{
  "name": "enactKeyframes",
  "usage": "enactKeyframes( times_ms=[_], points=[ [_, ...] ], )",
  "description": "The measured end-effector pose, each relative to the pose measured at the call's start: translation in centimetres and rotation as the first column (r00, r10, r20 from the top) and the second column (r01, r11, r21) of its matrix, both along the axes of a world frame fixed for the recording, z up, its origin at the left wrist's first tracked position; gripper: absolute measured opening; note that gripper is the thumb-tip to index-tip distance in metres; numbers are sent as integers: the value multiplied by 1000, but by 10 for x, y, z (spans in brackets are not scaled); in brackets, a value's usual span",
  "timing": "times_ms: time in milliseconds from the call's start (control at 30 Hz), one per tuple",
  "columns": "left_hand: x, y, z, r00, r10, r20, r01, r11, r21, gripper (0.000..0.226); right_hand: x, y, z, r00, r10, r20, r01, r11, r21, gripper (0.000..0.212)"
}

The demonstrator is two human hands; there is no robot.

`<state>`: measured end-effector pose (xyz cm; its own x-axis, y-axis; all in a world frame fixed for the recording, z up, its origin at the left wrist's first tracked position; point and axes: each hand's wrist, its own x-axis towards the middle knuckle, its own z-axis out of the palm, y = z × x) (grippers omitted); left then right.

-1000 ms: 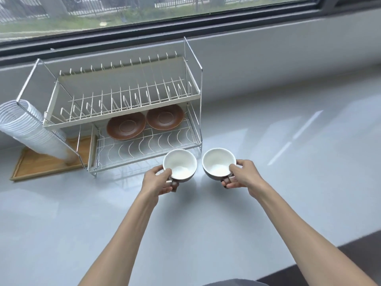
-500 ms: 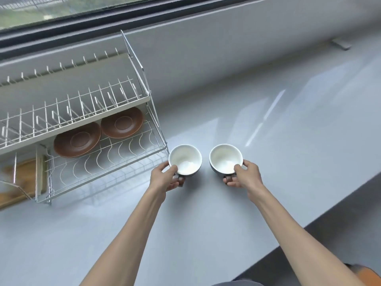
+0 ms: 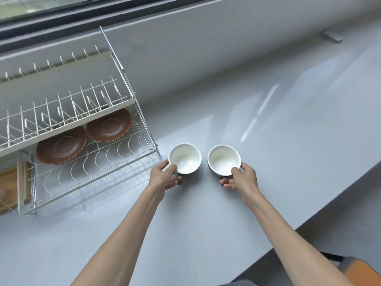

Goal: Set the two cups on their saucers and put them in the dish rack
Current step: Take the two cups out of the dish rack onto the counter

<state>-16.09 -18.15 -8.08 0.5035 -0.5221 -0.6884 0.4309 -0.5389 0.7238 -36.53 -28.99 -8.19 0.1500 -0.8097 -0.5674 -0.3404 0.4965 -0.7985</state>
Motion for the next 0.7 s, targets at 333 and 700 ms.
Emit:
enactKeyframes(
  times_ms=[333,700],
  points=[
    [4,-1,-5,999,-37,2,37,999,7,44,-1,-3,1,998,48,-31,-48,999,12,37],
    [11,15,8,969,-216,121,211,976,59,48,-4,-10,21,887,258,-382,-304,951,-63,30]
  ],
)
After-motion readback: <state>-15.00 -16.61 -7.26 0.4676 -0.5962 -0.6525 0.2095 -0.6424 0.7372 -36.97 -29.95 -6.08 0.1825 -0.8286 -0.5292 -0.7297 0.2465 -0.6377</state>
